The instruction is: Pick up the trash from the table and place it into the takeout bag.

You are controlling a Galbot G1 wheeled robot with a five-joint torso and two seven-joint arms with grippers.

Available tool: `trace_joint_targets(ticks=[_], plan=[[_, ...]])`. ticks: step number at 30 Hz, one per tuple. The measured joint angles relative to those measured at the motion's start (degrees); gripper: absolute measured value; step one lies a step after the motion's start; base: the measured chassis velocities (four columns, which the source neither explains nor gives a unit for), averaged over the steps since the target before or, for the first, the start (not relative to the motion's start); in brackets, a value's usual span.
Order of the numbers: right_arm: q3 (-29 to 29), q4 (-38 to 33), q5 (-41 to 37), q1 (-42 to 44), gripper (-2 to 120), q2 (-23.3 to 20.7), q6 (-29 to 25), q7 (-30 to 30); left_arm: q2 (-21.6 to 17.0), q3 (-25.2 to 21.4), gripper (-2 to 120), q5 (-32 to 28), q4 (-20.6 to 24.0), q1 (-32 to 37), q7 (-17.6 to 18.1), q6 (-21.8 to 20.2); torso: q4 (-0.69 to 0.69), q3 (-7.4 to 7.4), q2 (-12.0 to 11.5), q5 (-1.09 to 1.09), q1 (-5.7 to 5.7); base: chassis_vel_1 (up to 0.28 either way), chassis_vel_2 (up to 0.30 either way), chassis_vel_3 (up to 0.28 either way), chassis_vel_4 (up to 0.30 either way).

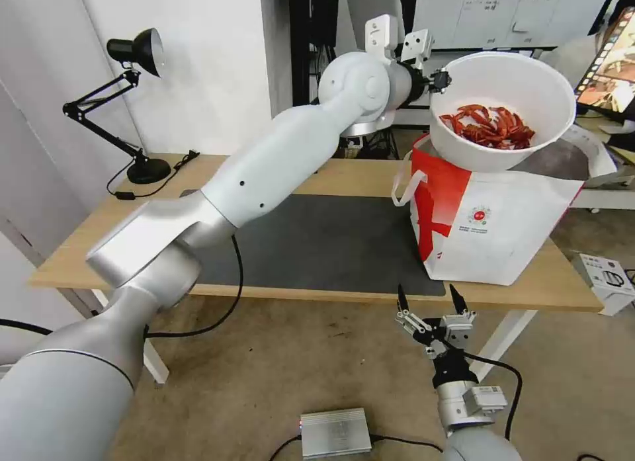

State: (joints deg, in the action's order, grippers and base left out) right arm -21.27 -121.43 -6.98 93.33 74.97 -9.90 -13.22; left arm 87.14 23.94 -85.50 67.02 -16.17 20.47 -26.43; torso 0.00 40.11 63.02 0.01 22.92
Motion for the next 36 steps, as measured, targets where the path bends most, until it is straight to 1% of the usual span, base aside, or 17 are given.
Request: trace_joint_targets(ticks=[2,9,18,27,36], plan=[[0.0,0.0,0.0,0.0,100,0.0,0.0,0.0,0.39,-0.56,0,0.2,-0.65,-0.2,0.7,0.72,0.0,0.0,0.01,0.0,0.0,0.0,0.0,0.0,0.0],[0.0,0.0,0.0,0.0,100,0.0,0.0,0.0,1.12,-0.72,0,0.52,-0.93,0.15,1.22,0.84,0.01,0.0,0.01,0.0,0.0,0.0,0.0,0.0,0.0],[0.0,0.0,0.0,-0.01,100,0.0,0.0,0.0,4.18,-0.34,0,4.21,-3.74,2.0,1.15,1.83,-0.01,0.0,0.01,0.0,0.0,0.0,0.0,0.0,0.0],[0.0,0.0,0.0,0.0,100,0.0,0.0,0.0,4.24,0.99,0,5.43,-3.91,3.08,0.94,2.16,0.0,0.0,0.01,-0.01,0.0,0.0,0.0,0.0,0.0],[0.0,0.0,0.0,0.0,100,0.0,0.0,0.0,4.21,1.98,1,5.6,-3.65,3.42,0.81,0.9,0.0,0.0,0.01,-0.01,0.0,0.0,0.0,0.0,0.0]])
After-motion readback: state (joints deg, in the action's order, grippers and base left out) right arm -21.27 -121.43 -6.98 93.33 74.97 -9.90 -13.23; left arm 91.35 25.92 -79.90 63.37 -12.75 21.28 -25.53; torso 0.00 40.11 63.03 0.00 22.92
